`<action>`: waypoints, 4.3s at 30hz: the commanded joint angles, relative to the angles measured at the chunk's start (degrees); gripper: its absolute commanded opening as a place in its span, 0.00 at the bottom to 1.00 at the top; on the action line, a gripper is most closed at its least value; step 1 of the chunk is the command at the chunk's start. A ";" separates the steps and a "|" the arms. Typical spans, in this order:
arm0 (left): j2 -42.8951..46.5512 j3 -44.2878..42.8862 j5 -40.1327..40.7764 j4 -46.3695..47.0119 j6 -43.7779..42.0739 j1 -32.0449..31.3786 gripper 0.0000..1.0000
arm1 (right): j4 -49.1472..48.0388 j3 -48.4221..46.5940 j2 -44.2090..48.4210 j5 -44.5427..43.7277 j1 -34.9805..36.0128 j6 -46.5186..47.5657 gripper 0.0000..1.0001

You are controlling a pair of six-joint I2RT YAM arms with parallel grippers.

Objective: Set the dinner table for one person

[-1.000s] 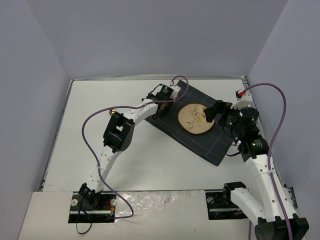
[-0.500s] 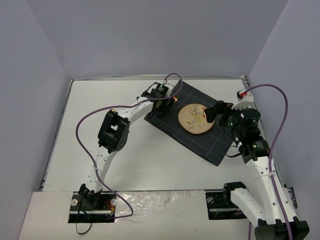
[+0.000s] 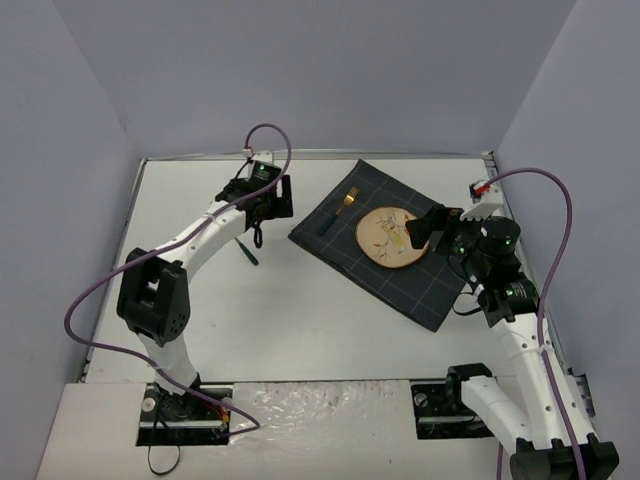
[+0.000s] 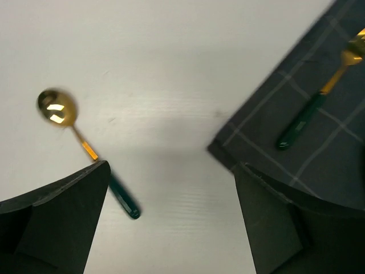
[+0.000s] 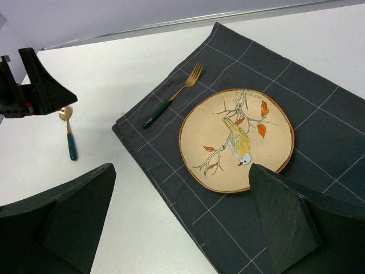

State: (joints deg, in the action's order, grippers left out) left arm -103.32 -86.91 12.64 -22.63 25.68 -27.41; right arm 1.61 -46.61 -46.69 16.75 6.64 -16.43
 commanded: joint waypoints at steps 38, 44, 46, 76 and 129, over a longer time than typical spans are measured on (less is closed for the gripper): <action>0.85 19.33 2.66 -0.97 20.24 6.49 0.00 | -2.97 -1.40 1.10 1.32 2.86 0.14 1.00; 4.06 14.17 4.56 -2.83 10.25 -2.59 0.00 | -2.01 -3.43 3.04 0.60 2.86 -0.73 1.00; 3.86 9.89 3.98 -3.51 7.58 -7.70 0.00 | -1.87 -5.16 4.19 -0.15 2.82 -1.10 1.00; -31.09 -40.44 -7.01 -0.50 -5.52 -37.00 0.00 | 8.71 -16.89 17.64 -7.08 2.86 4.51 1.00; -45.69 -50.84 -6.75 8.13 1.57 -38.77 0.23 | 14.02 -14.47 20.84 -6.17 3.12 4.38 1.00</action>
State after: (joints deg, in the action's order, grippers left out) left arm -151.04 -135.33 5.81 -17.82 26.04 -65.78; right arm 18.88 -61.13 -25.98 10.31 9.10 -11.92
